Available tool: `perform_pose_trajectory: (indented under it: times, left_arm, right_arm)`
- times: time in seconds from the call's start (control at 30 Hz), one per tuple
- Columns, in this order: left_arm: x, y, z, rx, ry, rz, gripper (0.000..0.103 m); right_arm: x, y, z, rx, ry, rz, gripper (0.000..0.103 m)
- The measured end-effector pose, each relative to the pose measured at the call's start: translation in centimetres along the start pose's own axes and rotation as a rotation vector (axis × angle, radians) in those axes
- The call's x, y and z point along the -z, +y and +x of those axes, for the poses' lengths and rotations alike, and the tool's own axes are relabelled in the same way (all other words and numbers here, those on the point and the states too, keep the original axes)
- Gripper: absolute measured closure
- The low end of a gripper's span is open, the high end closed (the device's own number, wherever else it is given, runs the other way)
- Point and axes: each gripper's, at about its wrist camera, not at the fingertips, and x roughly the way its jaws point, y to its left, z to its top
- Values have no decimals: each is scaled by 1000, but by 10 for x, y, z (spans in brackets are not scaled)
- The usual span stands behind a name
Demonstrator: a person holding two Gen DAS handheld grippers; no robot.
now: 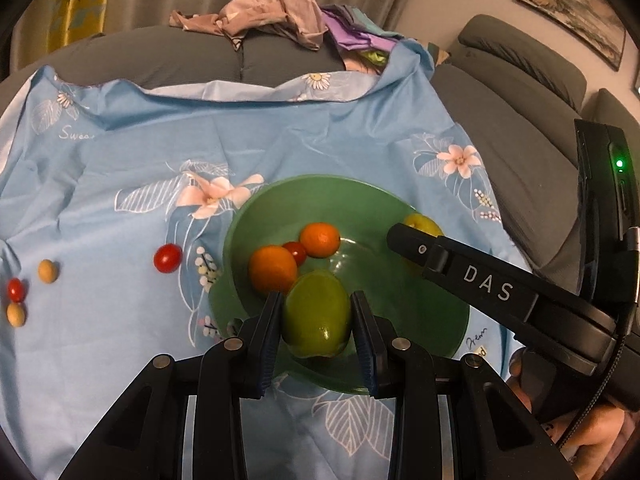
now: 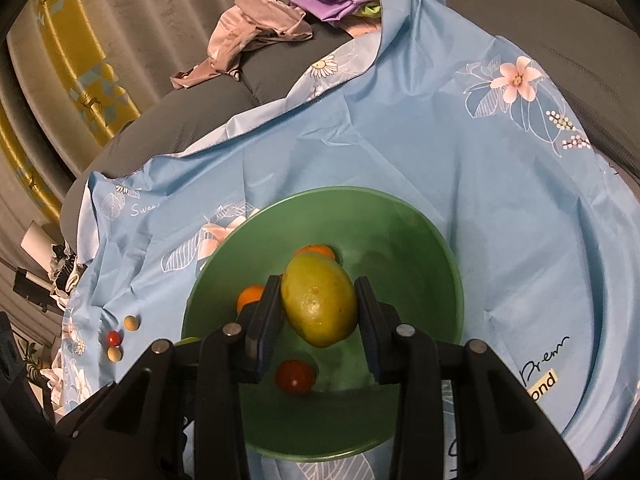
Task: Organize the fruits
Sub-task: 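Carry the lemon with the right tool and green fruit with the left tool over the bowl, then lower both fruits into the green bowl and open both tools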
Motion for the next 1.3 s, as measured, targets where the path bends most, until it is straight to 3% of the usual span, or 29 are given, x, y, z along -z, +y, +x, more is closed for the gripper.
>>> perform_pose_trajectory:
  times: [0.23, 0.87, 1.3]
  left_arm:
    - [1, 1, 7, 41, 15, -25, 69]
    - [5, -3, 20, 30, 41, -21, 69]
    - [6, -3, 22, 65, 48, -38, 69]
  right_arm:
    - [1, -5, 7, 9, 29, 6, 66]
    - [3, -4, 21, 10, 80, -13, 65]
    - [3, -1, 21, 16, 81, -34, 65]
